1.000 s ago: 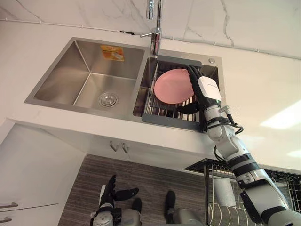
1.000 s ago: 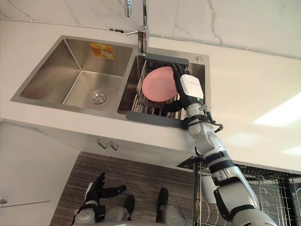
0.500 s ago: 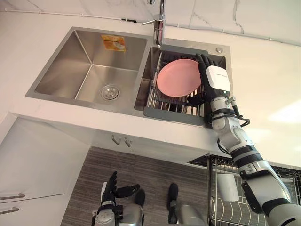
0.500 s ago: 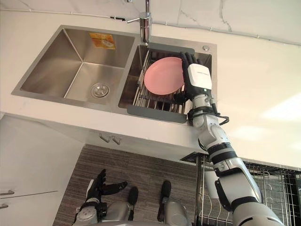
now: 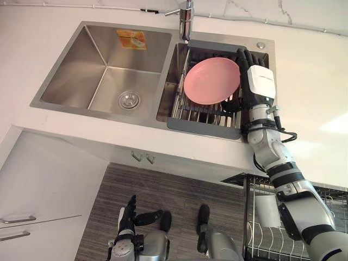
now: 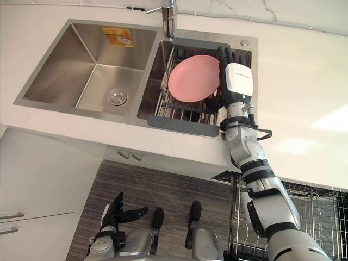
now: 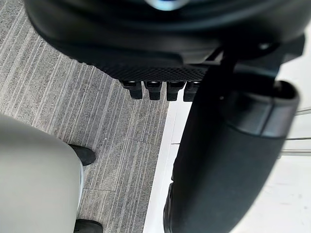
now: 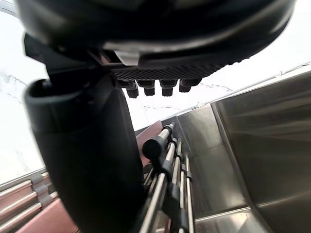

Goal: Walk over to the sink, pick up the cup, carry it to the dishwasher, place the cup inside the dishwasher, then close the dishwasher door

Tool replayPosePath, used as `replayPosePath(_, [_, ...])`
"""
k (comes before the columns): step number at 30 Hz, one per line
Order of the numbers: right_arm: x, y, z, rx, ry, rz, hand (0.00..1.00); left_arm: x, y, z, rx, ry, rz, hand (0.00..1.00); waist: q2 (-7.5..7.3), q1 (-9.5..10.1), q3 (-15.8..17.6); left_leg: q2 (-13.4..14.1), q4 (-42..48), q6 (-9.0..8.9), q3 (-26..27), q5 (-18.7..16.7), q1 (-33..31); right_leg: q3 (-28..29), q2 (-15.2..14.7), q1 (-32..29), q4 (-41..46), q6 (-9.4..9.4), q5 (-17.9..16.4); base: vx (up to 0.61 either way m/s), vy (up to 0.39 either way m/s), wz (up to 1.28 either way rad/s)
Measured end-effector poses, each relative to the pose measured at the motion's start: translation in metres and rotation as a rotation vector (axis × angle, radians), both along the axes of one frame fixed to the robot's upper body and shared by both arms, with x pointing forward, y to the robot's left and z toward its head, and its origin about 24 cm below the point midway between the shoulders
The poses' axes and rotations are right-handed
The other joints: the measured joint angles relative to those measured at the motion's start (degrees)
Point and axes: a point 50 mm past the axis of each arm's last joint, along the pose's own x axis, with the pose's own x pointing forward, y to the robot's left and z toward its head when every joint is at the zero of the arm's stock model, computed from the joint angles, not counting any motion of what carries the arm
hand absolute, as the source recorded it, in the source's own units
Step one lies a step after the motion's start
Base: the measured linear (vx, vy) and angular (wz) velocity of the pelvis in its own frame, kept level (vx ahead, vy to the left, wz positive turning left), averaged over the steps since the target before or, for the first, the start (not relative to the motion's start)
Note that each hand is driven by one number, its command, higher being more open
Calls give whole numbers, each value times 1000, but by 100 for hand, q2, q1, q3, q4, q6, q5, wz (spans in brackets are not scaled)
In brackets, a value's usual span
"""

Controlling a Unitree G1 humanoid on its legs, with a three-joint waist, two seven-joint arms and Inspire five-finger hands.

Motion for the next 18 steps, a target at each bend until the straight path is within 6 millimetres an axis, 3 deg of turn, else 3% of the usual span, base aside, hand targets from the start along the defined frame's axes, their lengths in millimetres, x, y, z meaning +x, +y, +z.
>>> replayPosePath(6, [1,-1,6,20,-16,-4,100,2,0,1,2,-10,-2,100,3,2,55,5,-6,-5,-38,14,-30,-36,5,-5,-12,-2,-1,-8,-6,2])
replayPosePath(16, [8,15,41,44,-103,55,100,7,-1,2,8,-12,-27,100,18,86,68,47,6,8,-41,23,-96,-47,71,-5,-123,-73,49,0,0,0])
replayPosePath(17, [9,17,43,43,-107,60,0,8,-1,2,4,-13,-25,100,19,124,68,58,13,8,-42,23,-106,-51,84,-6,-137,-84,58,0,0,0])
replayPosePath(18, [9,17,43,42,-108,61,0,8,-2,2,3,-13,-25,100,20,144,68,64,13,8,-45,23,-106,-55,89,-5,-137,-85,59,0,0,0])
